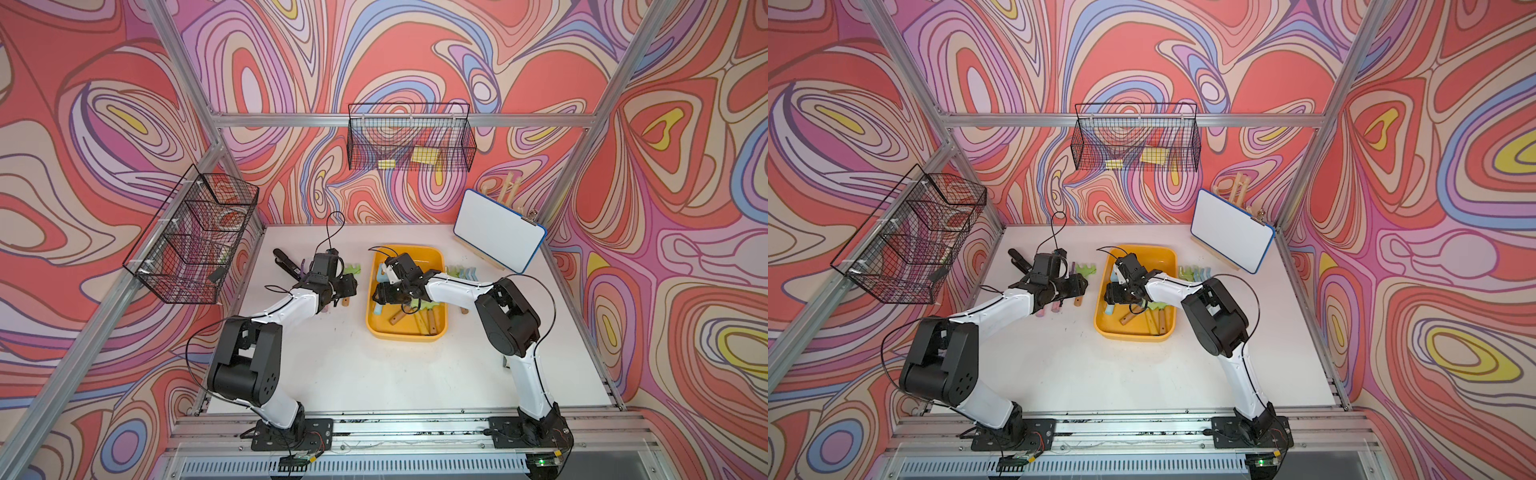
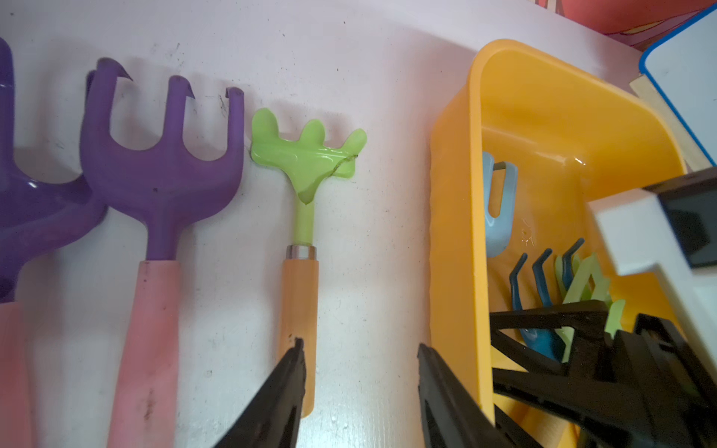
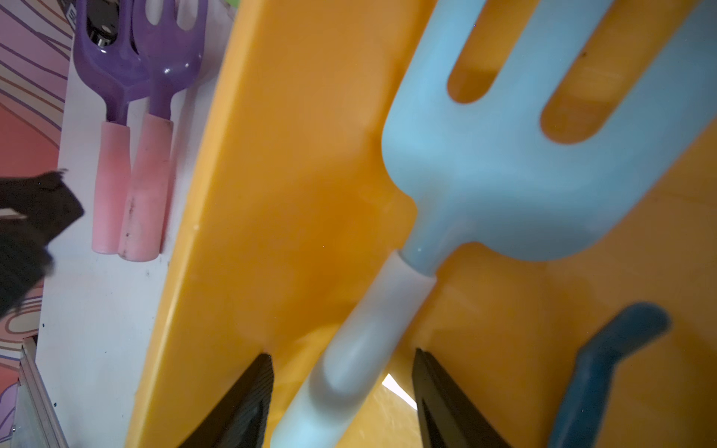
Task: Take the hand rake out of the storage box
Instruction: Pick up the rake from the storage box.
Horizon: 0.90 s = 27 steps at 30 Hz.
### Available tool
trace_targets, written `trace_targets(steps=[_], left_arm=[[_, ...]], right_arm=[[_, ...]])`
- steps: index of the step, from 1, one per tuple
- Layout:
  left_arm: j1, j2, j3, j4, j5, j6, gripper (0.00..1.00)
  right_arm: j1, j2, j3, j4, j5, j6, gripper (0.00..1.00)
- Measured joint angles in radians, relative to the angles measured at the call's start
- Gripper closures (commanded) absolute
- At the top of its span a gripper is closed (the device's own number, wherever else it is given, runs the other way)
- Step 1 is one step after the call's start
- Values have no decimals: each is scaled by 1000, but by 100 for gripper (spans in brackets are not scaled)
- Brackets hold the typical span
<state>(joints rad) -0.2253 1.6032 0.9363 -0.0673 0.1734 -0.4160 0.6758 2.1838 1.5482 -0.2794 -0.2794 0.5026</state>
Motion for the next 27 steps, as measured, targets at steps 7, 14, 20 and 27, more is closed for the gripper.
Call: trace_targets(steps=[7,14,20,27], left_arm=[[-11,5,0,0,0,0,48],[-11,5,0,0,0,0,48],[-12,5,0,0,0,0,48],[-12,5,0,0,0,0,48]], right_arm=[[0,37,43,-2,0,4,46],[0,59,57,18,2,6,63],[0,47,38,37,17,25,75],[0,-26,-25,15,63,-1,82]])
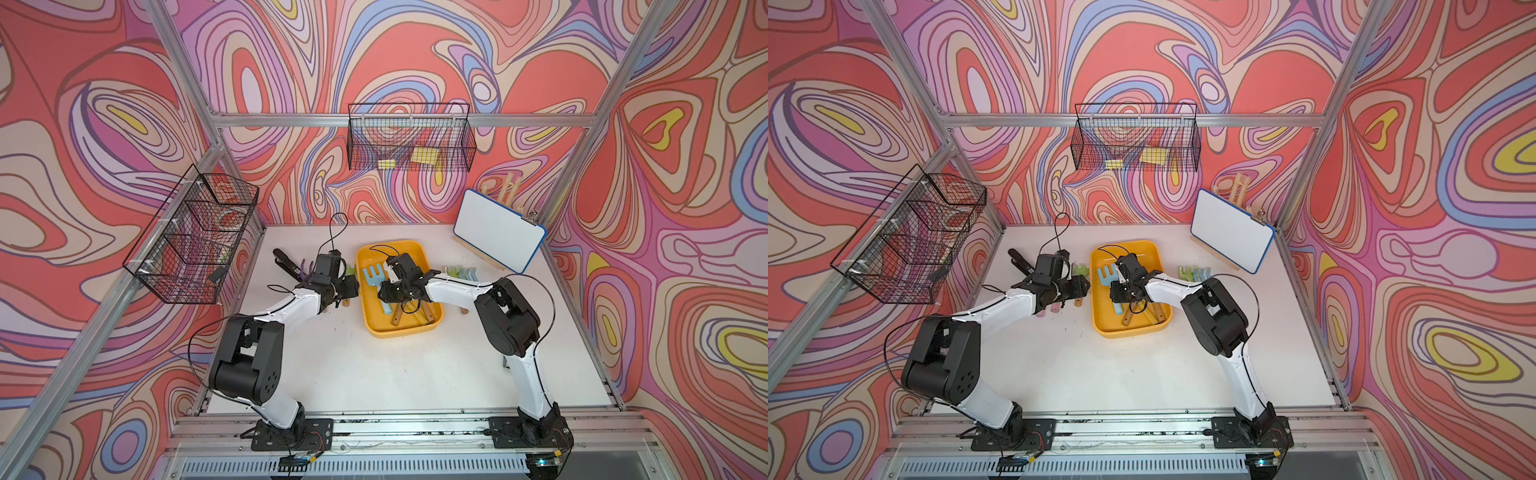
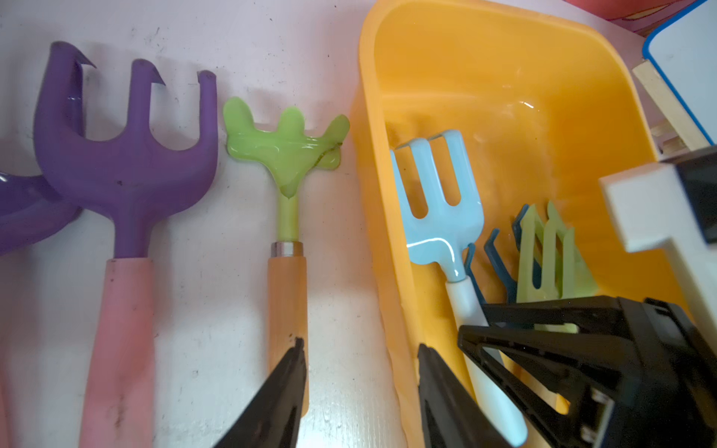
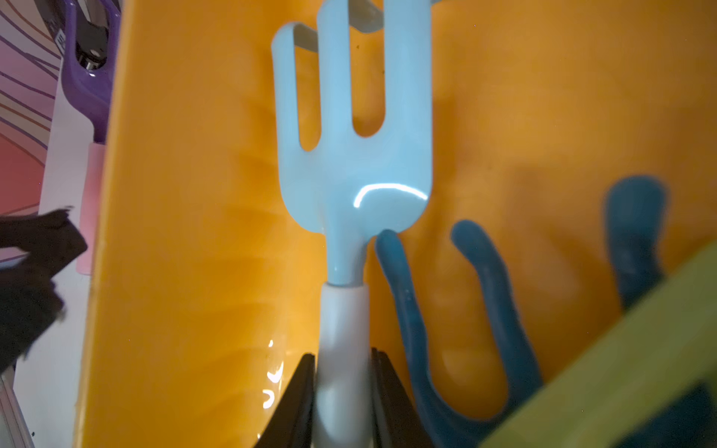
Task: Take the hand rake out of the storage box
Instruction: Pick up the rake from the storage box.
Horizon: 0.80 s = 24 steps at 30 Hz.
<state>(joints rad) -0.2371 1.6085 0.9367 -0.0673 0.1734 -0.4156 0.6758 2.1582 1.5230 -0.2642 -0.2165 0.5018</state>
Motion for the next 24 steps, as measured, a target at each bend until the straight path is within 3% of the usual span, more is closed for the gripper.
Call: trace_targets(steps=[16,24], left_arm=[[-1,0,5,-13,-26,8,48],[-6,59,109,-42,-19,17,48]], right_arm=[[1,-227,-23,-52,99,-48,83],[1,-378,-113,-119,182,-86,83]])
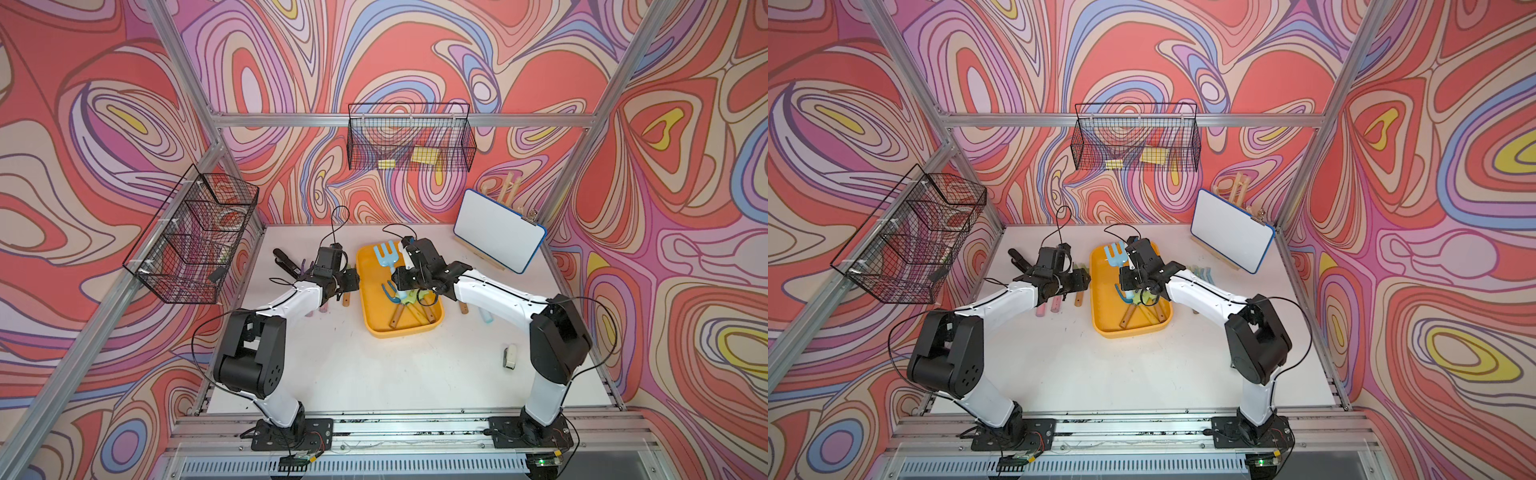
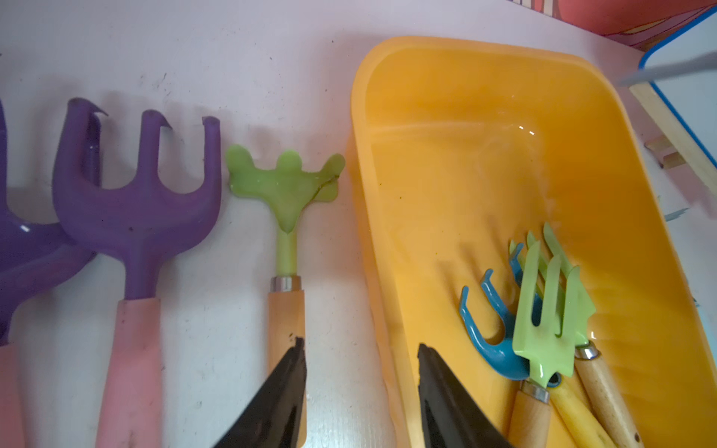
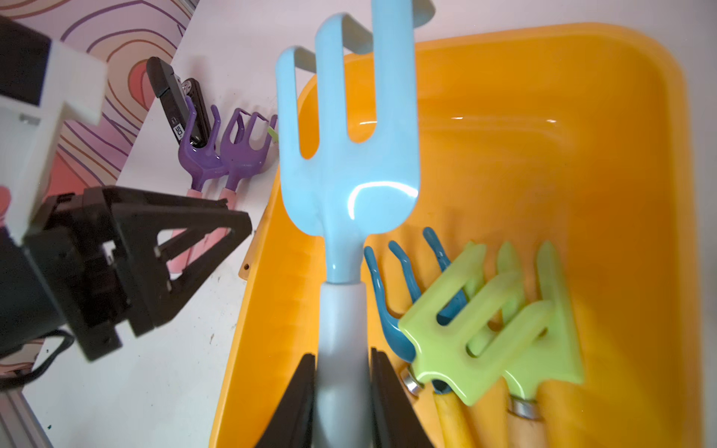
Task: Take the hand rake out of the storage box
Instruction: Pick up the rake from the storage box, then place the rake at the center of the board.
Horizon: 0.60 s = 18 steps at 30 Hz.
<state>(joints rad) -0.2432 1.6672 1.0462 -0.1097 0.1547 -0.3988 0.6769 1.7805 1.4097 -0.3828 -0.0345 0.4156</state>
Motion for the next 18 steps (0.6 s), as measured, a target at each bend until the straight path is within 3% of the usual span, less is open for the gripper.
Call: trace_targets(steps=[9,18], left_arm=[[-32,46,42,-29,3,6,48],[-53,66,82,-37,3,11,48]], right_arm=[[-4,-292,-145,-83,170,-60,81],[-93,-384,-254,-151,218,-90,81]])
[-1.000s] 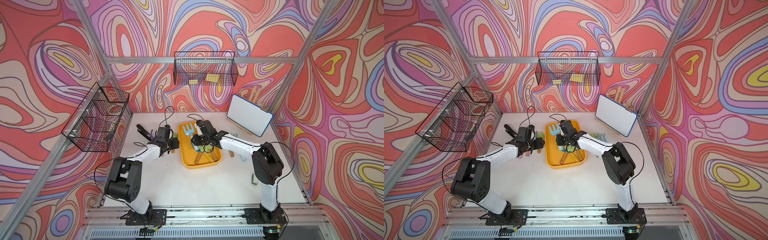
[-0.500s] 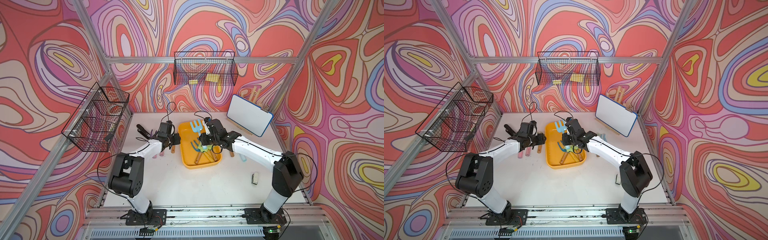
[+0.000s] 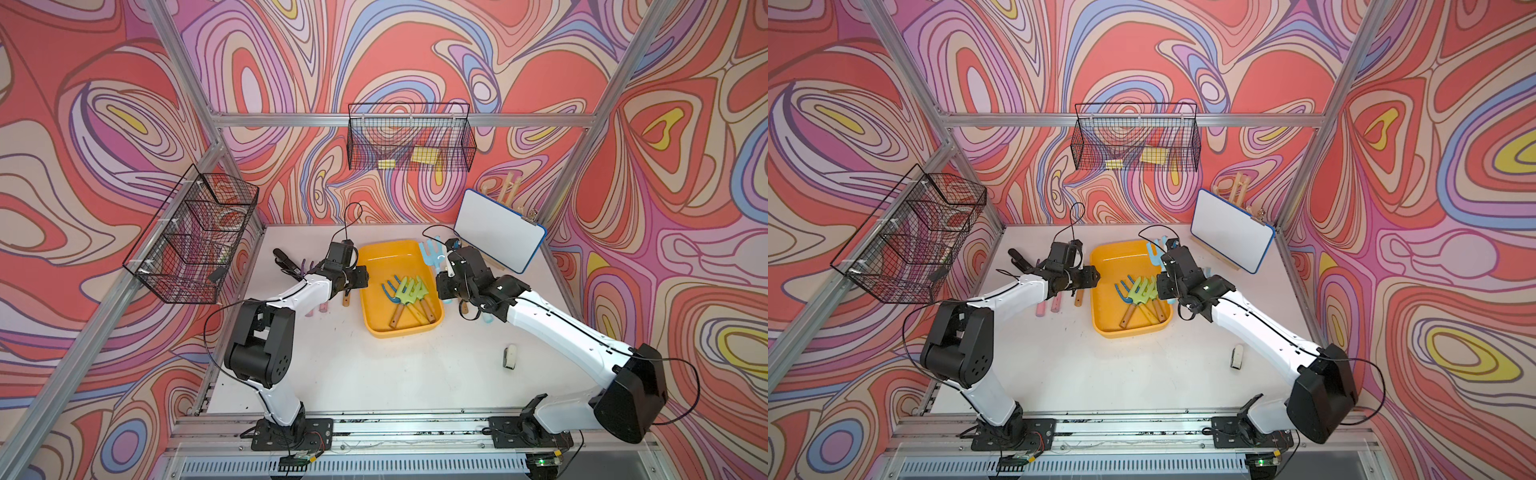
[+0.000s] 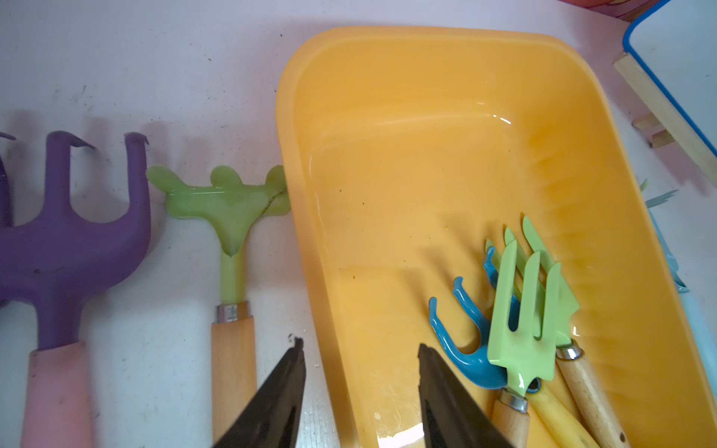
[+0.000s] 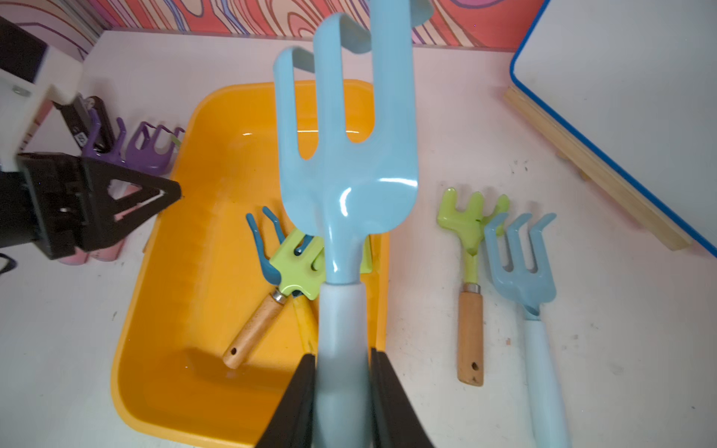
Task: Take the hand rake out of the storage box
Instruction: Place the rake at the center of the board.
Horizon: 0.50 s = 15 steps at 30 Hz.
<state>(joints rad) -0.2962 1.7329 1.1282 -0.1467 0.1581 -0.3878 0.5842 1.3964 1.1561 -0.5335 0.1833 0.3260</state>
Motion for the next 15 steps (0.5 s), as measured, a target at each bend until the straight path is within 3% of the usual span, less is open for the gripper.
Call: trace_targets(steps=[8,15], left_arm=[[-7,-27,0,-1,37,2,48],[-8,-80,-3,-3,45,2,48]], right_arm=[[-152,49,-51,32,-68,-35,82],[-174,156,-77,82,-122,-57,82]])
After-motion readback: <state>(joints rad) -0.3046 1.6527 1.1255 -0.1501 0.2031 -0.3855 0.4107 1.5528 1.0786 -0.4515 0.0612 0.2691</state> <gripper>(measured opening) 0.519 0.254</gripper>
